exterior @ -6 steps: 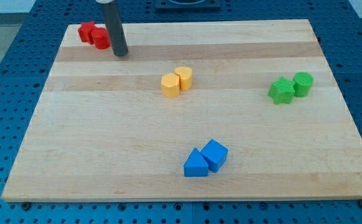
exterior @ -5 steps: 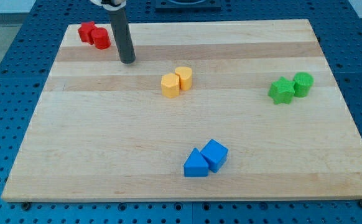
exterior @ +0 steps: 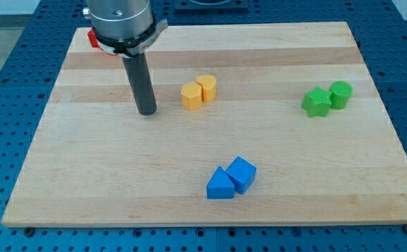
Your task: Move the yellow hexagon along with yellow heart slightly up
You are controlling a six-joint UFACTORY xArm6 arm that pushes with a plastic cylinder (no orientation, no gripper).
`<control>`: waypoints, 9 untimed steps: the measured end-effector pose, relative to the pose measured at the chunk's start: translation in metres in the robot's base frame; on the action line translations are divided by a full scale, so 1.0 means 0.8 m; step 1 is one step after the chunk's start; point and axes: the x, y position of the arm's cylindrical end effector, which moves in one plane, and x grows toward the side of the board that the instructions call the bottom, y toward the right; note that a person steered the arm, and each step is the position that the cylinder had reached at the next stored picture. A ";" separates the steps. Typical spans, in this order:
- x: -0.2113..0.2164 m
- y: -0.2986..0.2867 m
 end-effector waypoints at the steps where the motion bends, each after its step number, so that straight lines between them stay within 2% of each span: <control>1: 0.000 0.003; 4: 0.000 0.051; 9: 0.004 0.086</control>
